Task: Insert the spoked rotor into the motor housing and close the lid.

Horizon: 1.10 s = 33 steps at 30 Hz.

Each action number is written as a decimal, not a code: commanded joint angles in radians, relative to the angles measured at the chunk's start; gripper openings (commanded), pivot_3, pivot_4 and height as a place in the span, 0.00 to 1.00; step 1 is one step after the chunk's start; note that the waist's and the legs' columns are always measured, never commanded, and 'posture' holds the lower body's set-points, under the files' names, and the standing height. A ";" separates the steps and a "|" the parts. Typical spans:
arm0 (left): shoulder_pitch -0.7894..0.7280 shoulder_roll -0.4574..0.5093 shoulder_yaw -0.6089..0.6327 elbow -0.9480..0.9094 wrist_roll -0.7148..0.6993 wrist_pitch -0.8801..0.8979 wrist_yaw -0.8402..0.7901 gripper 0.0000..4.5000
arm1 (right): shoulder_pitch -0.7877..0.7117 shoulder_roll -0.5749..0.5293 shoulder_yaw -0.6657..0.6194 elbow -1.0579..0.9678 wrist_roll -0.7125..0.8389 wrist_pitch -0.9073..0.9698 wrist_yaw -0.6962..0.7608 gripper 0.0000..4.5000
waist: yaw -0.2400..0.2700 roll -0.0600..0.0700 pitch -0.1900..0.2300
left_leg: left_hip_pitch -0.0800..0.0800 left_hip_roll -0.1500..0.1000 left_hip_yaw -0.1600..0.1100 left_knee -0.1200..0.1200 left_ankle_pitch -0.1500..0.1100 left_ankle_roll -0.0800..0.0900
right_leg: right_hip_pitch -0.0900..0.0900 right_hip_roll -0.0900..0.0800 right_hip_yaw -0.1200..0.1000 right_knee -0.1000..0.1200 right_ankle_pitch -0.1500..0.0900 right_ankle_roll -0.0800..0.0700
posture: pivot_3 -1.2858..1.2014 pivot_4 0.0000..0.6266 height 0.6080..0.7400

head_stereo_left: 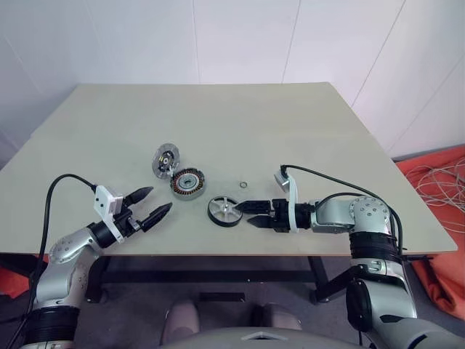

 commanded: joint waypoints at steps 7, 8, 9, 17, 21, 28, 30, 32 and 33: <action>-0.015 0.007 0.008 -0.024 0.012 -0.028 0.007 0.99 | -0.031 0.106 -0.066 0.045 0.071 0.011 -0.167 1.00 | -0.001 0.000 0.000 | 0.000 0.000 0.000 -0.001 0.000 -0.001 | 0.000 0.000 0.000 0.000 0.000 0.000 | 0.52 0.00 1.00; -0.017 0.007 0.009 -0.022 0.014 -0.031 0.008 0.99 | -0.036 0.120 -0.077 0.053 0.068 0.006 -0.181 1.00 | -0.002 0.000 0.000 | 0.000 0.000 0.000 -0.001 0.000 -0.001 | 0.000 0.000 0.000 0.000 0.000 0.000 | 0.52 0.00 1.00; -0.018 0.006 0.010 -0.020 0.016 -0.034 0.009 0.99 | -0.040 0.133 -0.087 0.060 0.065 0.002 -0.194 1.00 | -0.002 0.000 0.000 | 0.001 0.000 0.000 -0.001 0.000 -0.001 | 0.000 0.000 0.000 0.000 0.000 0.000 | 0.52 0.00 1.00; -0.022 0.004 0.012 -0.012 0.023 -0.046 0.019 1.00 | -0.032 0.178 -0.138 0.056 0.064 0.004 -0.256 0.51 | -0.001 0.000 0.000 | 0.001 0.000 -0.001 -0.001 0.001 -0.002 | -0.001 0.000 0.000 -0.002 0.000 0.000 | 0.52 0.00 1.00; -0.028 0.005 0.010 -0.005 0.026 -0.050 0.023 1.00 | -0.043 0.185 -0.162 0.056 0.078 -0.003 -0.276 0.19 | 0.002 0.000 0.000 | 0.000 0.000 0.000 -0.003 0.001 -0.002 | -0.001 0.000 0.000 -0.002 0.000 0.000 | 0.52 0.00 1.00; -0.034 -0.002 0.005 0.006 0.032 -0.059 0.026 1.00 | -0.065 0.178 -0.197 0.045 0.129 -0.054 -0.291 0.07 | 0.002 0.001 0.000 | 0.000 -0.001 0.000 -0.005 0.002 -0.003 | -0.002 0.000 0.000 -0.002 0.000 0.000 | 0.52 0.00 1.00; -0.035 -0.003 0.005 0.008 0.032 -0.059 0.027 1.00 | -0.079 0.164 -0.215 0.054 0.141 -0.082 -0.291 0.07 | 0.002 0.001 0.000 | 0.000 -0.001 0.000 -0.005 0.002 -0.003 | -0.002 0.000 0.000 -0.002 0.000 0.000 | 0.52 0.00 1.00; -0.036 -0.004 0.005 0.009 0.032 -0.059 0.028 1.00 | -0.101 0.133 -0.250 0.070 0.141 -0.131 -0.280 0.07 | 0.002 0.001 0.000 | -0.001 -0.001 0.000 -0.005 0.002 -0.003 | -0.002 0.000 0.000 -0.002 0.000 0.000 | 0.52 0.00 1.00; -0.037 -0.004 0.005 0.010 0.032 -0.058 0.029 1.00 | -0.109 0.113 -0.262 0.077 0.133 -0.151 -0.268 0.07 | 0.003 0.001 0.000 | -0.001 -0.001 0.000 -0.005 0.002 -0.003 | -0.003 0.000 0.000 -0.002 0.000 0.000 | 0.52 0.00 1.00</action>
